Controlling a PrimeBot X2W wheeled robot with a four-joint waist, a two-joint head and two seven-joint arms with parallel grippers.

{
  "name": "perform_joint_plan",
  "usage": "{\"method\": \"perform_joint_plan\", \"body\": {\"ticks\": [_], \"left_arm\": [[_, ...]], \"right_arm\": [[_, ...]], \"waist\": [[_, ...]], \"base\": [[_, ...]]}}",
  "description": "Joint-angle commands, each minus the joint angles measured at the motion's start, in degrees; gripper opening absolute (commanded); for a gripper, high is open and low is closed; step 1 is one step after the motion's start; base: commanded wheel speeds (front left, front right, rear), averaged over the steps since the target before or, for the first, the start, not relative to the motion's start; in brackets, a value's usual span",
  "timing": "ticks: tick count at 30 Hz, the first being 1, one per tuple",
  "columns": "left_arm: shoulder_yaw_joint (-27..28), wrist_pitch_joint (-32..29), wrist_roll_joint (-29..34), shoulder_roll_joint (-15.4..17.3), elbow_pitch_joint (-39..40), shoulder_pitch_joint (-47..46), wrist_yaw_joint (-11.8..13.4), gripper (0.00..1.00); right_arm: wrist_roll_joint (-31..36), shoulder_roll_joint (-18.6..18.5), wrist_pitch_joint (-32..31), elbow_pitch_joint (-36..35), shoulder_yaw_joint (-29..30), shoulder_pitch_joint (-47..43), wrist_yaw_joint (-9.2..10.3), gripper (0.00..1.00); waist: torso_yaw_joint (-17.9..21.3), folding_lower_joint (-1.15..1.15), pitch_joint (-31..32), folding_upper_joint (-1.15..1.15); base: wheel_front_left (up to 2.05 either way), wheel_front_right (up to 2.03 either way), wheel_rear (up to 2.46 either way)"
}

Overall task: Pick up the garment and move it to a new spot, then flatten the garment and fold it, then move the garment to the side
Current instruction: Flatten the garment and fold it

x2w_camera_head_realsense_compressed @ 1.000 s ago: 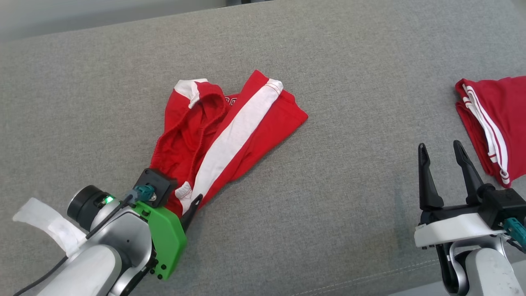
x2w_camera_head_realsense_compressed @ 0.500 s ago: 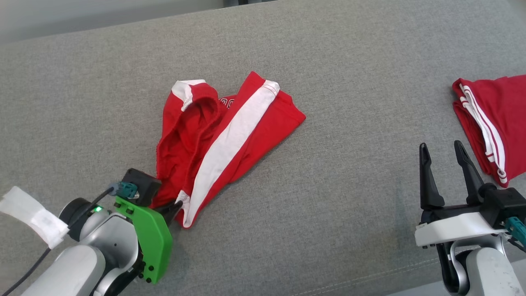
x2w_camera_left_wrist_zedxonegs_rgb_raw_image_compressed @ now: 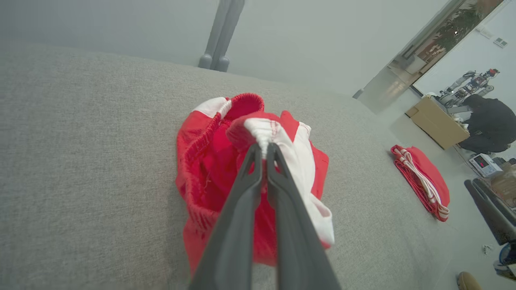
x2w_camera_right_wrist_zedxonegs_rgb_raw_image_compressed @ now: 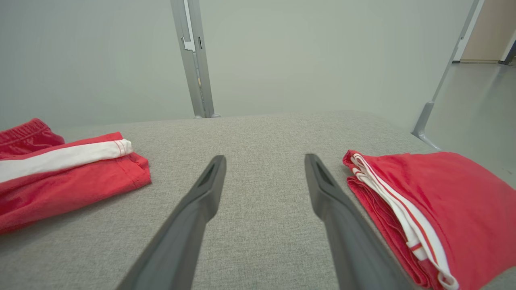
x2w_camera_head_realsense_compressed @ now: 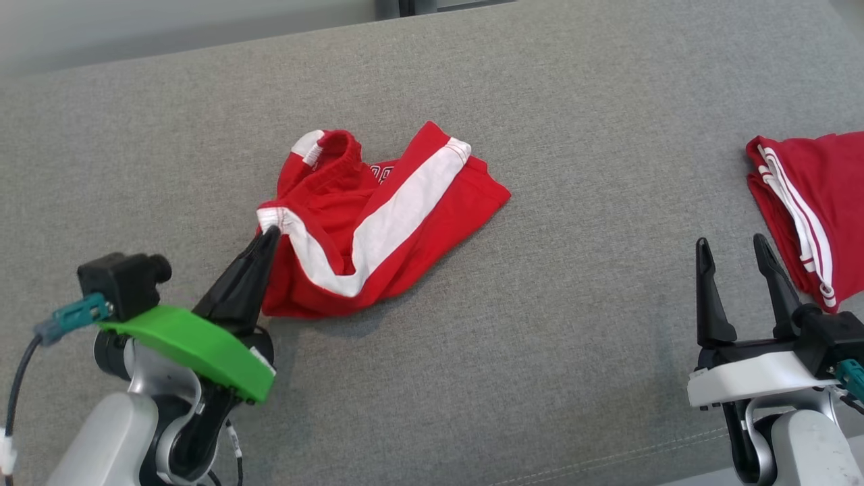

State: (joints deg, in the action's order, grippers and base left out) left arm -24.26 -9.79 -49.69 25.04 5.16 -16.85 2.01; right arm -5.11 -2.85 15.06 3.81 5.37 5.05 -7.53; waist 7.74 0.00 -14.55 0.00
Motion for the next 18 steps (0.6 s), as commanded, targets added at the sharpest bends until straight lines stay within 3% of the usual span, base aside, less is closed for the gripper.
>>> {"method": "perform_joint_plan", "body": {"ticks": [1,5,11,18], "left_arm": [[1.6,2.4,-1.7,-0.9,-0.1,2.2,-0.5,0.00],[3.2,7.8,-3.3,-1.9,-1.8,8.3,-1.9,0.00],[0.8,13.0,-4.9,-4.0,-6.4,15.0,-6.9,0.00],[1.1,18.8,-7.7,-6.2,-12.0,15.6,-9.0,0.00]], "right_arm": [[0.4,-0.1,0.1,-0.3,0.5,-0.5,0.08,1.00],[1.1,-0.1,0.1,-0.6,1.2,-1.4,0.08,1.00],[2.6,-0.5,0.1,-1.0,1.7,-2.1,0.08,1.00],[2.9,-1.1,0.1,-0.7,1.1,-2.5,0.08,1.00]], "waist": [[-0.3,0.00,0.2,0.00],[-1.4,0.00,0.8,0.00],[-4.8,0.00,1.5,0.00],[-7.3,0.00,2.6,0.00]], "base": [[0.00,0.00,0.00],[0.00,0.00,0.00],[0.00,0.00,0.00],[0.00,0.00,0.00]]}}
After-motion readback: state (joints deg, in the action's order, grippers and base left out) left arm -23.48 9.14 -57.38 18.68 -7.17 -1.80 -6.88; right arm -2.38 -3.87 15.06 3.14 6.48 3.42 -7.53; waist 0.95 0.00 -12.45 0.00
